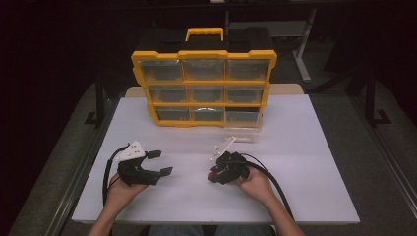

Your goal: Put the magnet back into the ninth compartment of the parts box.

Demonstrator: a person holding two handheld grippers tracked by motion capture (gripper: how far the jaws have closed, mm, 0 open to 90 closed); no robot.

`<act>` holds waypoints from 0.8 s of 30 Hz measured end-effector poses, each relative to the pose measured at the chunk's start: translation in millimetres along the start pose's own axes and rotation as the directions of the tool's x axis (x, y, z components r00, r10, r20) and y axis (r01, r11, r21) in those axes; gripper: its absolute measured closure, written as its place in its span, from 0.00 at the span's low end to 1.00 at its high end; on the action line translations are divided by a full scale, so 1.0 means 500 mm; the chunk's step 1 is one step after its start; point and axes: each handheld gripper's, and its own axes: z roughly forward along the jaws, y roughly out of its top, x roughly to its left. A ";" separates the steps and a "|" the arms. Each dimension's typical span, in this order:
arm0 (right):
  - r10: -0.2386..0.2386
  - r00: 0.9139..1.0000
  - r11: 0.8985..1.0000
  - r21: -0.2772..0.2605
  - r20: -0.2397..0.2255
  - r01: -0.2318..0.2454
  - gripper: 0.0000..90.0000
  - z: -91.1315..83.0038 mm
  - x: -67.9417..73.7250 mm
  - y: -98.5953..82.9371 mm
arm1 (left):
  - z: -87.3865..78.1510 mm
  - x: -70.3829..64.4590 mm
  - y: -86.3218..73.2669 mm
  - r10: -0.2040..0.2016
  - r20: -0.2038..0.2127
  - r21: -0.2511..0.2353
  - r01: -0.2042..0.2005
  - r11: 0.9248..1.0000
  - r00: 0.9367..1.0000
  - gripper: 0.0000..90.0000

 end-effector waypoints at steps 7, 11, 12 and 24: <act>0.016 1.000 1.000 -0.015 -0.024 -0.017 0.68 -0.008 -0.003 0.001 | 0.001 -0.002 0.001 0.011 0.002 -0.002 -0.011 1.000 1.000 0.26; 0.022 0.999 1.000 -0.022 -0.035 -0.023 0.68 -0.022 -0.010 0.002 | 0.001 -0.003 0.001 0.014 -0.001 0.004 -0.014 1.000 1.000 0.26; 0.022 0.999 0.999 -0.024 -0.033 -0.023 0.68 -0.027 -0.012 0.003 | 0.001 -0.003 0.001 0.014 -0.001 0.003 -0.014 1.000 1.000 0.26; 0.053 0.996 0.995 -0.083 -0.077 -0.059 0.68 -0.088 -0.038 0.027 | 0.000 -0.002 0.001 0.012 -0.005 0.003 -0.012 1.000 1.000 0.26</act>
